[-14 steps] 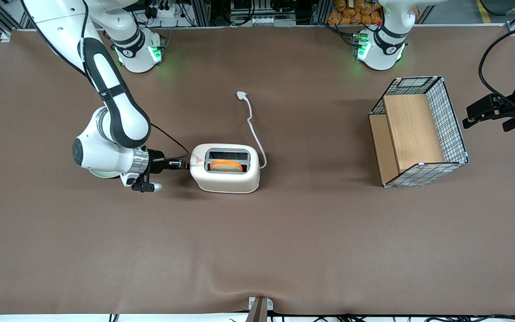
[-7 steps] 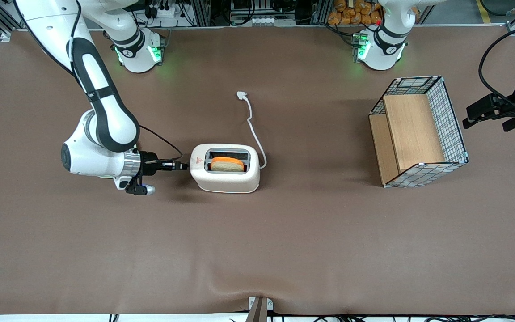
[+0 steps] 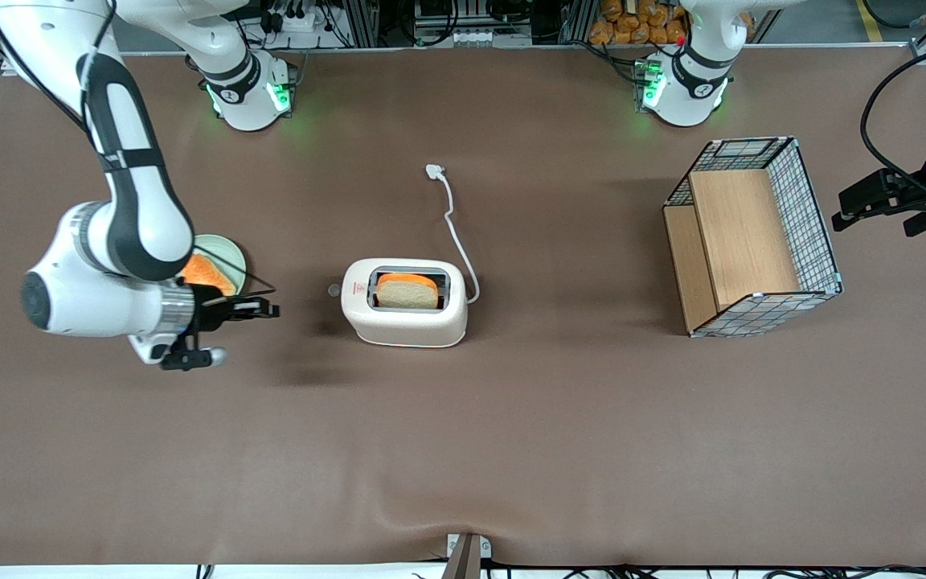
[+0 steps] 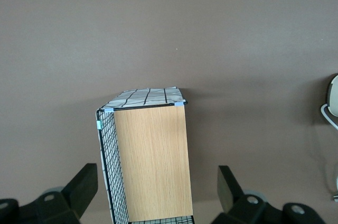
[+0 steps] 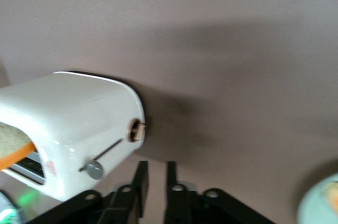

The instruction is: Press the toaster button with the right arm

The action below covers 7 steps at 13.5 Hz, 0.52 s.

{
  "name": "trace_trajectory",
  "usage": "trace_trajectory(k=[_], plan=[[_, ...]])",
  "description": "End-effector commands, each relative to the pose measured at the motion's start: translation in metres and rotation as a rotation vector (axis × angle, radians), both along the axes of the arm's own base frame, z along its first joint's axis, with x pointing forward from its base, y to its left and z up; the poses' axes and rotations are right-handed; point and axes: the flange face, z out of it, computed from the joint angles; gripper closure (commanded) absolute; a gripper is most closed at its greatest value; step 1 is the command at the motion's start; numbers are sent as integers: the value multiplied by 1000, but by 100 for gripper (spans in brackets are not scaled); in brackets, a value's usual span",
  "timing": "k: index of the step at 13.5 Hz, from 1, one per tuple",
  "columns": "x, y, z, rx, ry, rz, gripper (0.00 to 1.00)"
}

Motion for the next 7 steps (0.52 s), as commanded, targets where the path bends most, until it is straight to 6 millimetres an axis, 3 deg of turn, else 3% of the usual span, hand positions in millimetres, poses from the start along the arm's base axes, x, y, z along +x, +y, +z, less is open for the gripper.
trace_trajectory(k=[1,2,4,7], plan=[[16,-11,36,-102,-8,73,0],[19,-18,53,-129,-5,90,0],[30,-37,104,-188,-46,113,0],[29,-66,168,-239,-24,128,0]])
